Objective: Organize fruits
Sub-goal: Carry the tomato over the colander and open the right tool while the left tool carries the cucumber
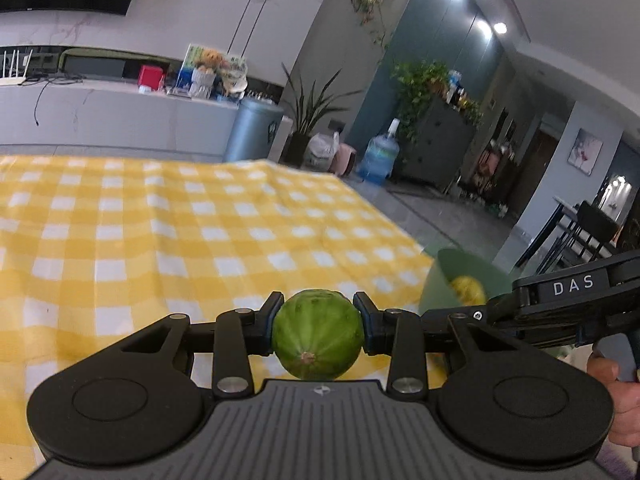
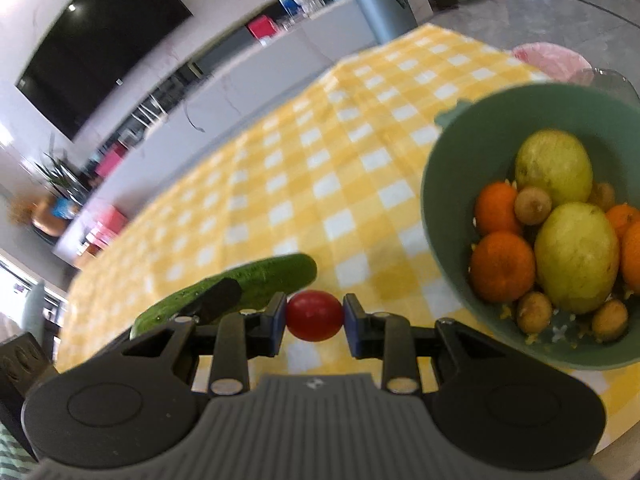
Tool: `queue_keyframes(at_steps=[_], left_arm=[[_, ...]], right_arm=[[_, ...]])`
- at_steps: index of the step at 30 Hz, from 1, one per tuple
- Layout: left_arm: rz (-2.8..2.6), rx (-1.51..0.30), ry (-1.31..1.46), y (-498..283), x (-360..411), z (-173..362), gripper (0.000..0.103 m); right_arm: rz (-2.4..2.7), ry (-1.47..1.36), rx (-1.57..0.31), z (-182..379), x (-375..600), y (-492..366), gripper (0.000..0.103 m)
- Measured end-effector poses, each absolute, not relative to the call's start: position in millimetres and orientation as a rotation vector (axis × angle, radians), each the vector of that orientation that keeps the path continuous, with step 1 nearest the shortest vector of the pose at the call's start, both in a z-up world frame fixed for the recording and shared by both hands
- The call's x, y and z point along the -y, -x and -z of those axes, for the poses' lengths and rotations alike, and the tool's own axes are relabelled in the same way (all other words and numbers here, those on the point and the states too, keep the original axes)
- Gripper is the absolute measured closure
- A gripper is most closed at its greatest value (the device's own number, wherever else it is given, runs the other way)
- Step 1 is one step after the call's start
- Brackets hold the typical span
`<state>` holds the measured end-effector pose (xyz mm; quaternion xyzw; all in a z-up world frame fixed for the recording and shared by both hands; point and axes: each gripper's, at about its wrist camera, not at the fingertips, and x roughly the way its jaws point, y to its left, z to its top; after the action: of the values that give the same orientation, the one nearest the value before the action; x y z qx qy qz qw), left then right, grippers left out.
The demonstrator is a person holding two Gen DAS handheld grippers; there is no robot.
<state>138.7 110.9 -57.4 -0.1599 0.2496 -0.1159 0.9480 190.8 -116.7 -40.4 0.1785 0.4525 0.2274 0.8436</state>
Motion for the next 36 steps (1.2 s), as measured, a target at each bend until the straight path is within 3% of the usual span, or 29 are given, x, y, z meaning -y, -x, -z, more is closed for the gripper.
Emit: queue_keyframes(at_steps=[9, 16, 36], left_arm=[[0.338, -0.391, 0.410, -135, -91, 14, 0.061], [0.475, -0.381, 0.471, -159, -55, -4, 0.061], [0.542, -0.486, 0.495, -210, 7, 40, 0.061]], right_arm=[[-0.412, -0.535, -0.787, 5, 189, -174, 0.076], [-0.150, -0.692, -0.719, 16, 264, -167, 0.076], [-0.023, -0.801, -0.651, 59, 297, -188, 0.074]])
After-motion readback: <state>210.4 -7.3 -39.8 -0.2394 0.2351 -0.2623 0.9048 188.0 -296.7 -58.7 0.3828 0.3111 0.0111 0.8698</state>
